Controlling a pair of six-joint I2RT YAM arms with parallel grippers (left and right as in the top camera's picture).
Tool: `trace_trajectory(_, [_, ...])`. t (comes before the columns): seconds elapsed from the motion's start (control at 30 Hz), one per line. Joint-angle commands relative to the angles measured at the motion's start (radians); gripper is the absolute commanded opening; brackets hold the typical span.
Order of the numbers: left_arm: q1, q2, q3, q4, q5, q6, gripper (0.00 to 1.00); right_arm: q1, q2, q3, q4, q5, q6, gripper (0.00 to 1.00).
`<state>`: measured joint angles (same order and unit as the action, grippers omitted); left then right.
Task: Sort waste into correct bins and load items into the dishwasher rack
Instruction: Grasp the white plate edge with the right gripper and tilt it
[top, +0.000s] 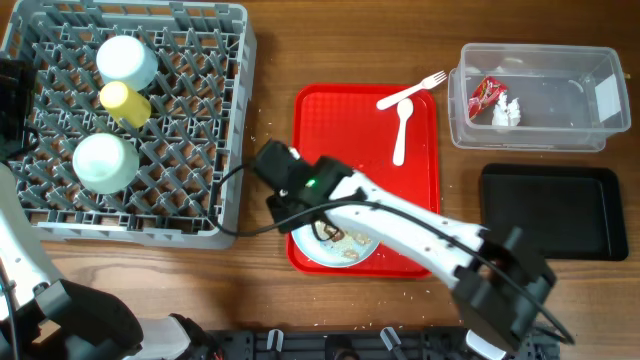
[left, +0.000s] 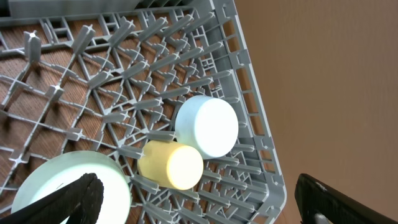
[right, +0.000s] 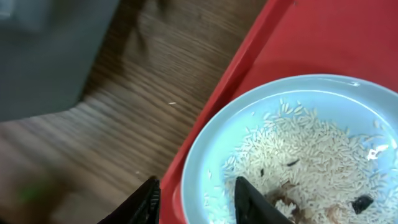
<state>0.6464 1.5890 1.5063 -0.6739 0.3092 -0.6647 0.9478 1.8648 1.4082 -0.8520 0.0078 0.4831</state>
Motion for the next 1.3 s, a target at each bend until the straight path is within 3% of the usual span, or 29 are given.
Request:
trace_trajectory(0.0, [-0.003, -0.018, -0.003, 0.003, 0.005, -0.005, 1.0, 0.018, 0.094, -0.013, -0.04, 0.067, 0.018, 0.27])
trace_trajectory(0.23, [-0.003, -0.018, -0.003, 0.003, 0.005, -0.005, 1.0, 0.053, 0.108, -0.013, -0.051, -0.143, -0.038, 0.27])
trace_trajectory(0.5, [-0.003, -0.018, -0.003, 0.003, 0.005, -0.005, 1.0, 0.097, 0.108, -0.115, -0.041, -0.055, -0.009, 0.31])
trace_trajectory(0.57, [-0.003, -0.018, -0.003, 0.003, 0.005, -0.005, 1.0, 0.097, 0.108, -0.148, 0.006, -0.085, -0.008, 0.29])
trace_trajectory(0.63, [-0.003, -0.018, -0.003, 0.003, 0.005, -0.005, 1.0, 0.097, 0.108, -0.167, 0.034, -0.098, -0.002, 0.21])
trace_trajectory(0.7, [-0.003, -0.018, -0.003, 0.003, 0.005, -0.005, 1.0, 0.097, 0.108, -0.167, 0.041, -0.071, 0.018, 0.09])
trace_trajectory(0.77, [-0.003, -0.018, -0.003, 0.003, 0.005, -0.005, 1.0, 0.097, 0.108, -0.156, 0.051, -0.038, 0.042, 0.04])
trace_trajectory(1.27, [-0.003, -0.018, -0.003, 0.003, 0.005, -0.005, 1.0, 0.045, 0.106, -0.005, -0.086, 0.285, 0.104, 0.04])
